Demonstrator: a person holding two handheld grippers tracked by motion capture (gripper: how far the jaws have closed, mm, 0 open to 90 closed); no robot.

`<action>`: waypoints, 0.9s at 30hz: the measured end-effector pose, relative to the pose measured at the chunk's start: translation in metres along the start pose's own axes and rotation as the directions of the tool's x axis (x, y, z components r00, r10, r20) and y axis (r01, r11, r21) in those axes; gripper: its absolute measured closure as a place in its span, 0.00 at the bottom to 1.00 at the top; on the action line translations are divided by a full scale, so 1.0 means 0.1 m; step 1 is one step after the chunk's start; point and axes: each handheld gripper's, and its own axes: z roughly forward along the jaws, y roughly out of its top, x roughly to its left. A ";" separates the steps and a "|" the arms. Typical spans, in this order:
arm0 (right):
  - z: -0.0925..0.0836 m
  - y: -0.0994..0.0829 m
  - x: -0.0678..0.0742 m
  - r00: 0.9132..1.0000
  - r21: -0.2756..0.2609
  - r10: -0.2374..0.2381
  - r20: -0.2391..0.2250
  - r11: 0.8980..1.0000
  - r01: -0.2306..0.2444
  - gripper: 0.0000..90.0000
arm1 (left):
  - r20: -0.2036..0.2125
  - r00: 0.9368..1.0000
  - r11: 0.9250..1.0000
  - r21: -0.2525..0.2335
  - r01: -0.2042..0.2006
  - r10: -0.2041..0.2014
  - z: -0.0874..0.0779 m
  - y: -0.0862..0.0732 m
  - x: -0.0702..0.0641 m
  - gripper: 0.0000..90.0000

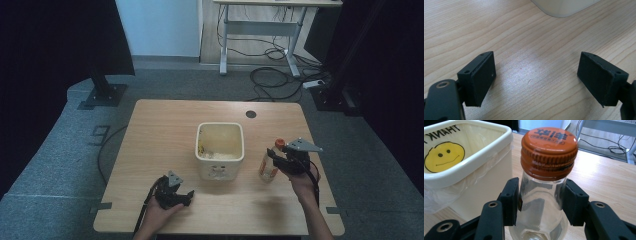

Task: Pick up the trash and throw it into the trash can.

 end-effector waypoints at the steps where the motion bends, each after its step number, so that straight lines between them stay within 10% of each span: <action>1: 0.00 0.00 0.00 1.000 0.000 0.000 0.000 1.000 0.000 0.58 | 0.000 1.000 1.000 0.000 0.000 0.000 0.00 0.00 0.00 0.17; 27: -0.20 0.21 0.13 0.999 -0.063 -0.017 -0.037 0.998 0.015 0.59 | 0.003 1.000 1.000 0.001 0.000 0.000 0.00 0.00 0.00 0.17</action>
